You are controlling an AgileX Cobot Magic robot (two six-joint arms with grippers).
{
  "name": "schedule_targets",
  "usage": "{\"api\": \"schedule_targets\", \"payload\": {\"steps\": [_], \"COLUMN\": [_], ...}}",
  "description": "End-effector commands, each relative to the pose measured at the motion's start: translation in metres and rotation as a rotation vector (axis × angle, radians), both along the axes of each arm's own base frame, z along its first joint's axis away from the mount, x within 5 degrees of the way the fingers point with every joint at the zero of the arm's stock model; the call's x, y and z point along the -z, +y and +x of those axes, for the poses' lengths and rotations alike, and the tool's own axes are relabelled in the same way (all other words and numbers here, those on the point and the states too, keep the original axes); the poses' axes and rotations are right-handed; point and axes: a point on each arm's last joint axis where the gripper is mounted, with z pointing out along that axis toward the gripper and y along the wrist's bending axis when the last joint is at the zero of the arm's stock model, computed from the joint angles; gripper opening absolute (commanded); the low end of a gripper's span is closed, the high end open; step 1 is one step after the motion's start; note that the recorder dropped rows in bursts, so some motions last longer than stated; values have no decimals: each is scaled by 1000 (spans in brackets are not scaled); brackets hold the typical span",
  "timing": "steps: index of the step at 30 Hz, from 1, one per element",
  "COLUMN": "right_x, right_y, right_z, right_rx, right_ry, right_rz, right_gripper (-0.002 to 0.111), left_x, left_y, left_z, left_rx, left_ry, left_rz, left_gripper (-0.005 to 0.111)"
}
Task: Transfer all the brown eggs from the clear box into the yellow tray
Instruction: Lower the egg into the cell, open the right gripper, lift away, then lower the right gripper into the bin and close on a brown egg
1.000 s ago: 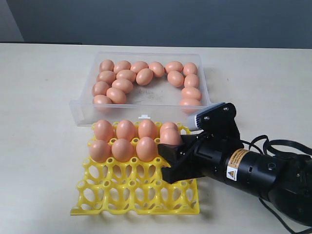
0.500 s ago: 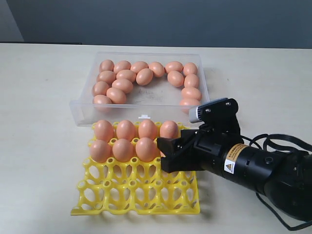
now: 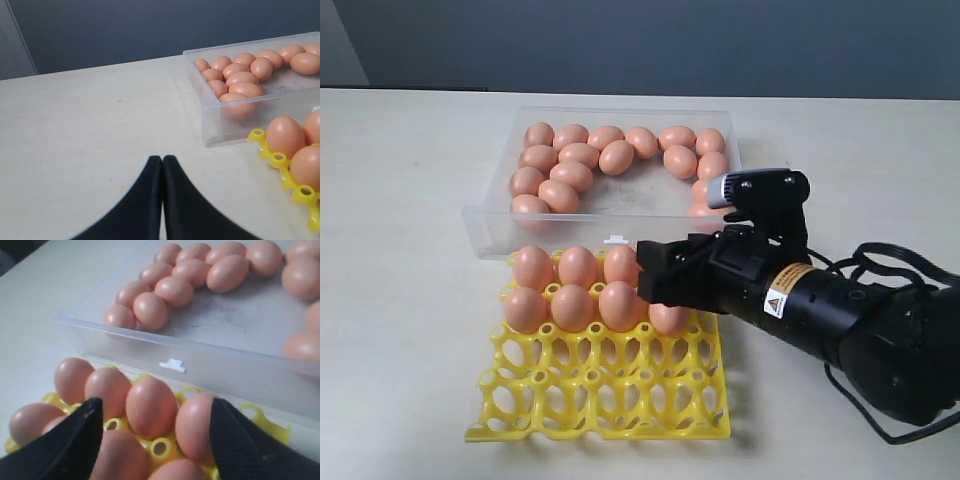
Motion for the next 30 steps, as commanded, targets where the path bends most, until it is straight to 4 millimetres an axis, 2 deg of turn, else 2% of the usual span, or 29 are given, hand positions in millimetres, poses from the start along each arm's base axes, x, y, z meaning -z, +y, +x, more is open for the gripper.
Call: {"api": "schedule_targets", "payload": {"steps": [1,3,8,12,15,18,19,20,23,26,30], "right_x": [13,18,25,24,18,-12,-25,-31,-47,-63,-80], "right_y": [-6,-7,-10,-9,-8,-5,-3,-2,7,17,18], "right_z": [-5,-9,-15,-14,-12,-5,0,4,25,63,114], "right_rx": [23,-8,-23,-22,-18,-12,9,30,82,87,63], "right_ry": [150,194,270,261,225,30,-52,-66,-66,-13,36], "right_rz": [-94,-148,-211,-204,-174,-43,8,18,-52,-118,-141], "right_gripper": [58,50,19,3,1,1,1,1,1,1,2], "left_x": [0,0,0,0,0,0,0,0,0,0,0], "left_y": [0,0,0,0,0,0,0,0,0,0,0], "left_z": [0,0,0,0,0,0,0,0,0,0,0], "left_rx": [-4,-4,-4,-4,-4,-4,-4,-4,-4,-4,-4], "left_ry": [-9,-9,-9,-9,-9,-9,-9,-9,-9,-9,-9], "left_rz": [-1,-1,-1,-1,-1,-1,-1,-1,-1,-1,-1], "left_gripper": [0,0,0,0,0,0,0,0,0,0,0]}}
